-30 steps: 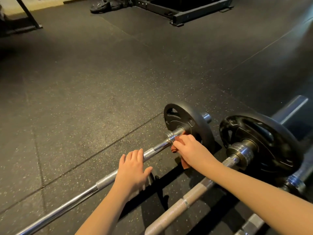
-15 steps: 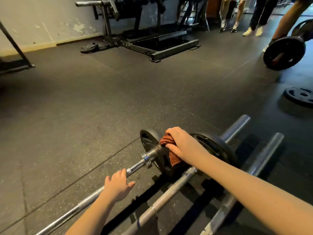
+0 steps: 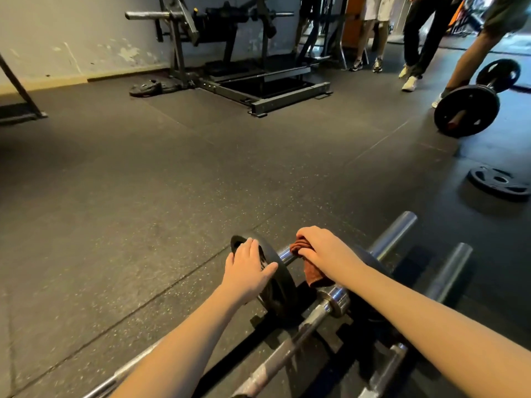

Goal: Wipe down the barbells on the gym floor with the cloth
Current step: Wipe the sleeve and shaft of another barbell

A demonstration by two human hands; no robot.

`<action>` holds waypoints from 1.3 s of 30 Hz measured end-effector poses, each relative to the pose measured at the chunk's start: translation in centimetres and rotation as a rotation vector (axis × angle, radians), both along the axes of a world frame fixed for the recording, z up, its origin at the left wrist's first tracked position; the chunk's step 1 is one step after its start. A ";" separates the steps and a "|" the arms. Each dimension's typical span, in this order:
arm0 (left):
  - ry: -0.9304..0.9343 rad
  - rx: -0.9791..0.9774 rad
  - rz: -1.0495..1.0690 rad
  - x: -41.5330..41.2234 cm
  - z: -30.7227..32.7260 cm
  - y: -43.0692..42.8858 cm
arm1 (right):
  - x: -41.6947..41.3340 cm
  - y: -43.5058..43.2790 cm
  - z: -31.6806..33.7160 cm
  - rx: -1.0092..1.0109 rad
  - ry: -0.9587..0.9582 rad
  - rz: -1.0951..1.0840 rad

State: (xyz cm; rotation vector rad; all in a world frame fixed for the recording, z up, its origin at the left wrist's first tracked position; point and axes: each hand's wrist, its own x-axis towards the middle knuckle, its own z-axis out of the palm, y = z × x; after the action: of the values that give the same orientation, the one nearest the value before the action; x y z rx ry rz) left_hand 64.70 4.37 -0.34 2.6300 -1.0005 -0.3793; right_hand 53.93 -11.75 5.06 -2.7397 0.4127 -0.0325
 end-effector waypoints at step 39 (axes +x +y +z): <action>-0.031 -0.181 0.133 5.5 -4.3 -2.1 | 13.2 -6.7 -14.8 -0.109 0.109 0.398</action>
State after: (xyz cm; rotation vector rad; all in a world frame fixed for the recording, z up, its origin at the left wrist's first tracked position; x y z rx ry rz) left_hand 70.22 2.22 -4.62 2.5271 -0.8218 -0.2069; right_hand 67.12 -18.41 -9.72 -2.8875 -0.1149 0.2030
